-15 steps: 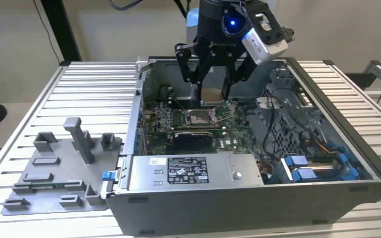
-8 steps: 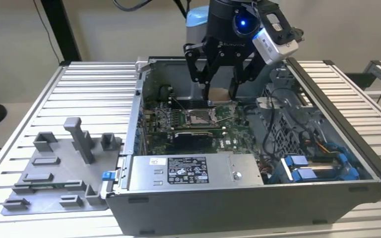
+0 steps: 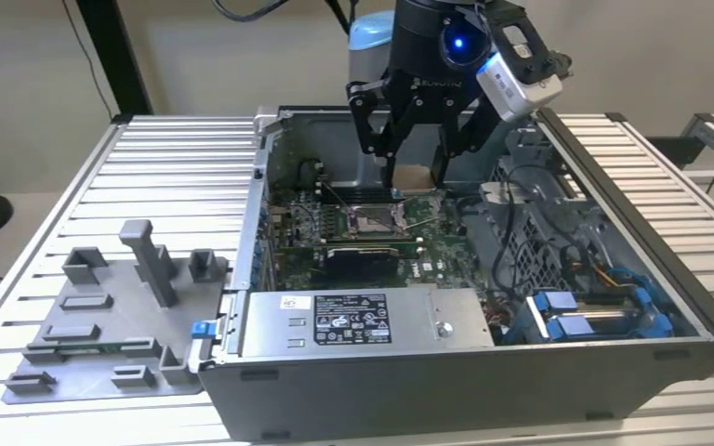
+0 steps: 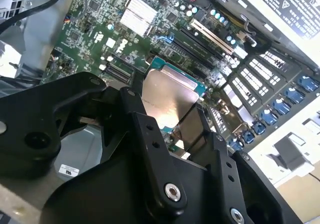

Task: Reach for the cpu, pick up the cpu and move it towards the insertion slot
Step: 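Pick up the cpu and move it towards the insertion slot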

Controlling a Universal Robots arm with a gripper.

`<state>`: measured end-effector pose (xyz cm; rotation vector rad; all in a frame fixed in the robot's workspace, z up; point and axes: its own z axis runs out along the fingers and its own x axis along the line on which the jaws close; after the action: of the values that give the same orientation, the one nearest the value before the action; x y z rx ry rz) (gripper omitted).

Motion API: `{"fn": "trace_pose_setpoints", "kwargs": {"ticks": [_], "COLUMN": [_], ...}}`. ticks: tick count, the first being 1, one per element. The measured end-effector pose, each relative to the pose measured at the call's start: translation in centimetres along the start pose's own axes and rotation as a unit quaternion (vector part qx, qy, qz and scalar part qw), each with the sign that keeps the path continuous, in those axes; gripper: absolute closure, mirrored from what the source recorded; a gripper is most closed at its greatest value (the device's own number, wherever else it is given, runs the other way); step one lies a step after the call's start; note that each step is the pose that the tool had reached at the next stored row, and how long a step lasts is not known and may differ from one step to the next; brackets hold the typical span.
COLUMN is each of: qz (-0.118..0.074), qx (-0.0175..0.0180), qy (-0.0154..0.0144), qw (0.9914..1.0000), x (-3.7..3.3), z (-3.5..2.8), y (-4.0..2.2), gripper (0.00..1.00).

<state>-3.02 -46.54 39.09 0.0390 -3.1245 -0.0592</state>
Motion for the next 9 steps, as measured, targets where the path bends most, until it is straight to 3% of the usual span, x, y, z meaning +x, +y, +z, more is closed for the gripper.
{"fn": "trace_pose_setpoints", "kwargs": {"ticks": [9], "qz": [0.000], "qx": [0.0000], "qy": [0.0000], "qw": [1.00000], "x": [-0.02], "z": [0.01], "y": [0.27], "gripper": [1.00]}}
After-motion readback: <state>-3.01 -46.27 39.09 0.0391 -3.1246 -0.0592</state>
